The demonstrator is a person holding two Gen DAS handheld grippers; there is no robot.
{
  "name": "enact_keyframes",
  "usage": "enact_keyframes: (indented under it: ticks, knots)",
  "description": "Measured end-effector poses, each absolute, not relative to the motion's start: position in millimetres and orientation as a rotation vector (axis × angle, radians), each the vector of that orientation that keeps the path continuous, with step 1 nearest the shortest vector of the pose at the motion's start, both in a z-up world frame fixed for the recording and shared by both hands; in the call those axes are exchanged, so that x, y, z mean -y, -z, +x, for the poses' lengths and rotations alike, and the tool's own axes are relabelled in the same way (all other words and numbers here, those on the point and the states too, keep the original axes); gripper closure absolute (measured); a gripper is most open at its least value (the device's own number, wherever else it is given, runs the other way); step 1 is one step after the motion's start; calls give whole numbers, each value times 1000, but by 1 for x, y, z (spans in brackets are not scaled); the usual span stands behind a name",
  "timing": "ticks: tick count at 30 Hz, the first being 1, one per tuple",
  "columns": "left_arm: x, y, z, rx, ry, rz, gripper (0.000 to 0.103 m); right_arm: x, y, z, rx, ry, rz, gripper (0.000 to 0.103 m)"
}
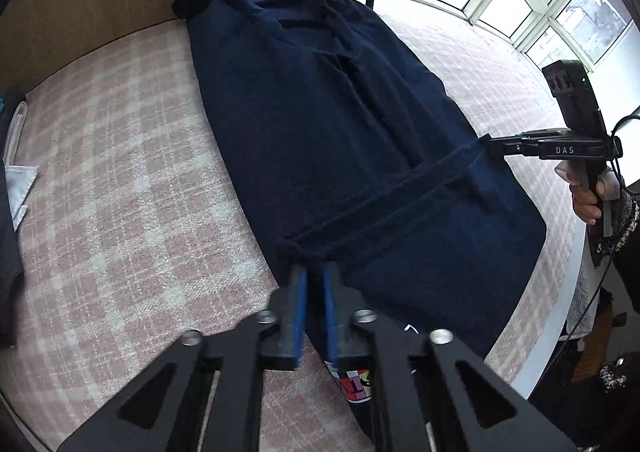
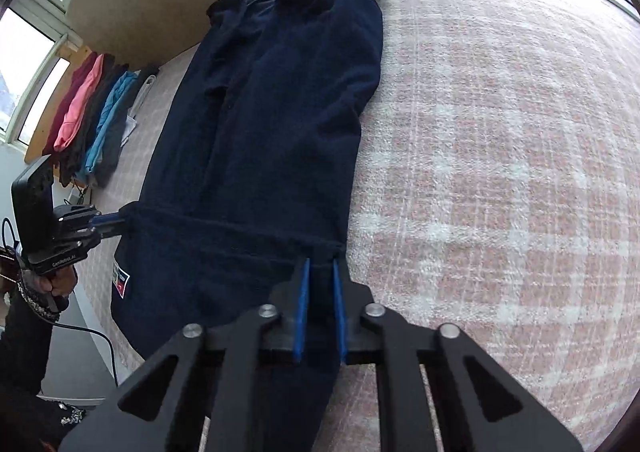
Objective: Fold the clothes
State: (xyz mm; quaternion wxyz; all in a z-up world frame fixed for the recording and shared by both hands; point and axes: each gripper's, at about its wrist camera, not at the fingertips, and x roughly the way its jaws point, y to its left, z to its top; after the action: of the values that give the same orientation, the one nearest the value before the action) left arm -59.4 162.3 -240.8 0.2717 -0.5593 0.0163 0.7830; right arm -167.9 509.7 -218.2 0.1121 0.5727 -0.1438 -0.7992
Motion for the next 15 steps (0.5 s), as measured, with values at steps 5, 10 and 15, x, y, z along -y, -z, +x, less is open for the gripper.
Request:
enact_keyframes:
  ticks: [5, 10, 15]
  knots:
    - [-153, 228, -62, -41, -2170, -1459, 101, -511, 203, -172, 380, 2394, 1613, 98]
    - [-147, 255, -83, 40, -2155, -1605, 88, -515, 209, -182, 356, 2439, 1644, 97]
    - [-131, 236, -66, 68, -2213, -1534, 79, -521, 210, -184, 332, 2501, 1673, 97]
